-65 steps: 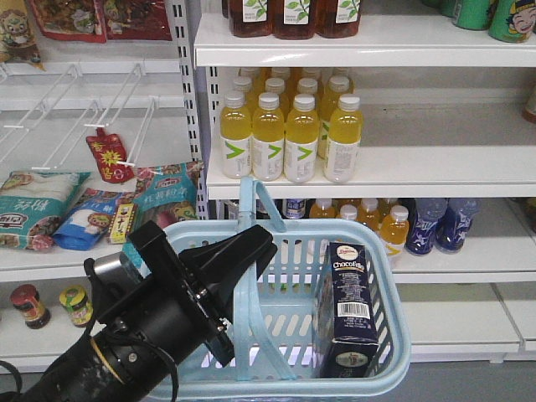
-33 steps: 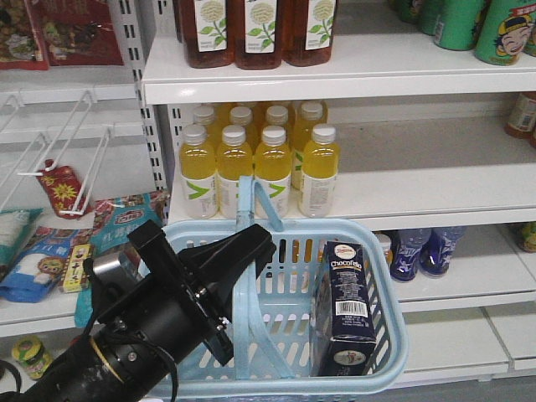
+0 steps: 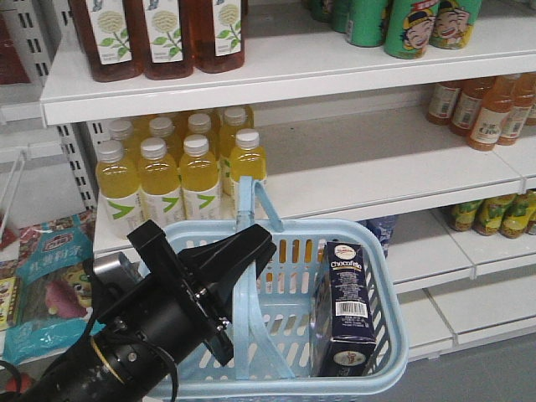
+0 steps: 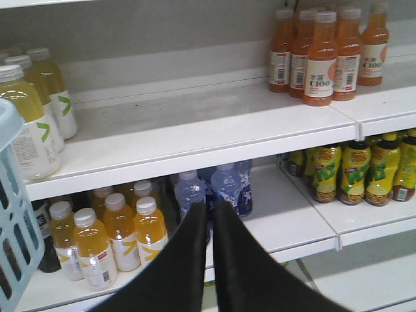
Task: Left arm holds basket, right arm returns cookies
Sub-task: 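Turn the base along the shelves toward the aisle end, basket held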
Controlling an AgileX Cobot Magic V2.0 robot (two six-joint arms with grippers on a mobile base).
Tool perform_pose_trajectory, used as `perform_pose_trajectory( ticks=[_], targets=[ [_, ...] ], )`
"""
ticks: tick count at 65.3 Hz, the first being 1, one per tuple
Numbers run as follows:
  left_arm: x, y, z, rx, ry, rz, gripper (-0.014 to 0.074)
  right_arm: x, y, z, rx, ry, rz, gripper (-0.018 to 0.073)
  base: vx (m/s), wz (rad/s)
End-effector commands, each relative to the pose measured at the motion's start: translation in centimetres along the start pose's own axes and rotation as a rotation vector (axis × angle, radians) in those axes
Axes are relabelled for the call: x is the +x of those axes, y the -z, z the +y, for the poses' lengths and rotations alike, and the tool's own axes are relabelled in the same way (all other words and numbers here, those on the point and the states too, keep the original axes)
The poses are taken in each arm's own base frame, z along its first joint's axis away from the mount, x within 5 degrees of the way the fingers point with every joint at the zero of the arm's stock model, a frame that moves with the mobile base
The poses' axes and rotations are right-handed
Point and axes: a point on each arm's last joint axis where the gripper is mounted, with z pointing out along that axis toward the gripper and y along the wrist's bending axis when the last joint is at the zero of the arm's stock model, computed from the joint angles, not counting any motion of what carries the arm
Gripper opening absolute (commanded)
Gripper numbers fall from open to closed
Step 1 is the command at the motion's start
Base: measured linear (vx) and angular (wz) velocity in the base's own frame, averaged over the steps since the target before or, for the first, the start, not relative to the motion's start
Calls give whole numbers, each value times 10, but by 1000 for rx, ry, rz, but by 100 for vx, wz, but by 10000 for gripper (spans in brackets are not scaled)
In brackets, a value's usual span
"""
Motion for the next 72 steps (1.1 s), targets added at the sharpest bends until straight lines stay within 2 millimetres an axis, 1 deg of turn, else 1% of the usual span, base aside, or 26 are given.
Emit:
perform_pose_trajectory(
  ticks=[1,28,72],
  targets=[
    [9,2,-38,300,12,61,-3,-1,0,0,-3,8,-65,-6,1,-32],
    [9,2,-38,300,12,62,-3,-1,0,0,-3,8,-65,-6,0,-42],
    [9,2,-38,300,12,62,-3,-1,0,0,-3,8,-65,-6,-2,-57]
  ],
)
